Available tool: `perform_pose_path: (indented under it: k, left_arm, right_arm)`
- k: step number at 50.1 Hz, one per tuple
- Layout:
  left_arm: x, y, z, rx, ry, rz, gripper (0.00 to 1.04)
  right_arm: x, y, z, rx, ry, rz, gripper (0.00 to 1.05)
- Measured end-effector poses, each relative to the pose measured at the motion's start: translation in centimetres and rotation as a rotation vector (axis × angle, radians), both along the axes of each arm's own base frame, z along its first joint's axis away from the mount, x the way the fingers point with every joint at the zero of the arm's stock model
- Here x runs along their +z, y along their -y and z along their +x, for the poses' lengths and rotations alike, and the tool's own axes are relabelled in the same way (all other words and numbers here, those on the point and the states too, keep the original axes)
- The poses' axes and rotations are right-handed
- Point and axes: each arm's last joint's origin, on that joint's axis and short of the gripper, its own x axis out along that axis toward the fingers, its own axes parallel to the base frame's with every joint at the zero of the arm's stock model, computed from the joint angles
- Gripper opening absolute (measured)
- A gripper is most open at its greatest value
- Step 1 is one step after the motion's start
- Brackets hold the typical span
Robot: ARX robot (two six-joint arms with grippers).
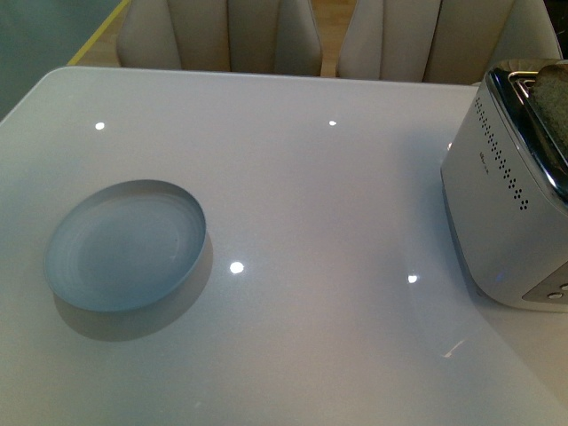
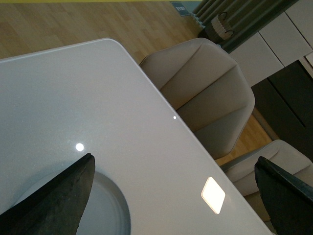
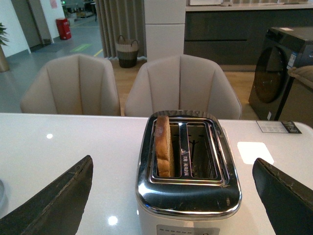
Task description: Left arm holds plate, right arm toasts bread
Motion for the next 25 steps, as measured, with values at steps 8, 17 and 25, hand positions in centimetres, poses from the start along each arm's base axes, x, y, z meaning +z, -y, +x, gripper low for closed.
perform_pose_path:
  k: [8,17,25]
  left_arm:
    - [0.8,1.6,-0.6,0.024,0.012,-0.004,0.97]
    - [2.7,2.5,-1.5,0.064,0.058,-0.011,0.97]
    - [3.8,2.2,-4.1,0.127,0.158,-0.066,0.97]
  right_arm:
    - [0.0,0.0,0.0,0.0,0.0,0.0,0.96]
    - [0.0,0.0,0.0,0.0,0.0,0.0,0.96]
    - [0.0,0.0,0.0,0.0,0.0,0.0,0.96]
